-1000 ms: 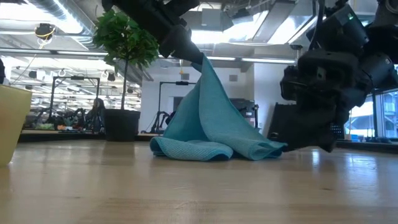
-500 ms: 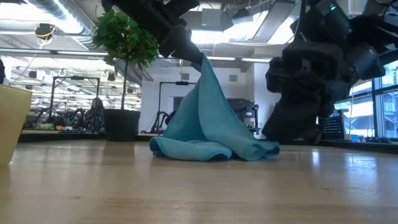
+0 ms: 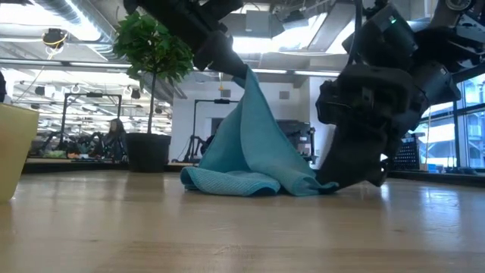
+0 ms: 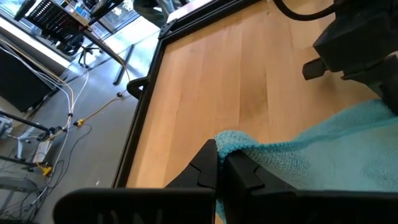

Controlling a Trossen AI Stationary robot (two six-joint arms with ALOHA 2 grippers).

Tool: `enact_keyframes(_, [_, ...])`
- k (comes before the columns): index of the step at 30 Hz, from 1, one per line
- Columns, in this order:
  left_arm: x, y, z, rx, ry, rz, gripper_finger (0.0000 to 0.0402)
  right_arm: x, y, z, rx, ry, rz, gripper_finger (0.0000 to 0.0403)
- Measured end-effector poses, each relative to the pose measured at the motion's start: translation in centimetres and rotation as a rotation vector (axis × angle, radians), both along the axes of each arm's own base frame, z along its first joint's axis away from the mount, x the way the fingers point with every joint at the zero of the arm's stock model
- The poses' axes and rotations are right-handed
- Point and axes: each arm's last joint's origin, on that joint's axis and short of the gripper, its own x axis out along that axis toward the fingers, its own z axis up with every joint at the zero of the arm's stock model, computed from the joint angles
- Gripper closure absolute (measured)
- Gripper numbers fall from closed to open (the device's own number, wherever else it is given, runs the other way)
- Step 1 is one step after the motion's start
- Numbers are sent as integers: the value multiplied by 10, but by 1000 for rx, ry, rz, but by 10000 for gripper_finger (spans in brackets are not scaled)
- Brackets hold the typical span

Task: Fold microfiber towels
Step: Fold the blue microfiber cloth

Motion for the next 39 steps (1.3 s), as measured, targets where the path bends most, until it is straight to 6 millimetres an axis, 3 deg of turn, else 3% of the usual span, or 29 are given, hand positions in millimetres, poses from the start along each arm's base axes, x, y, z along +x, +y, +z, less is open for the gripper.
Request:
enact_keyframes(4, [-1, 0, -2, 7, 26, -3, 401, 0, 0, 3, -33, -17, 31, 345])
enact_keyframes(7, [-4, 0, -2, 44, 74, -25, 401, 0, -1, 18, -84, -85, 53, 391])
enact_keyframes(14, [-12, 1, 19, 63, 110, -16, 401, -12, -7, 58, -210, -179, 23, 397])
enact_keyframes(22, [-27, 6, 62, 99, 55, -4, 401, -30, -26, 104, -388, -303, -75, 400])
enact_keyframes(30, [-49, 35, 100, 127, 5, 82, 401, -31, -62, 165, -602, -441, -185, 401])
enact_keyframes(39, [-70, 81, 136, 215, -39, 218, 402, -32, -107, 247, -782, -357, -277, 402])
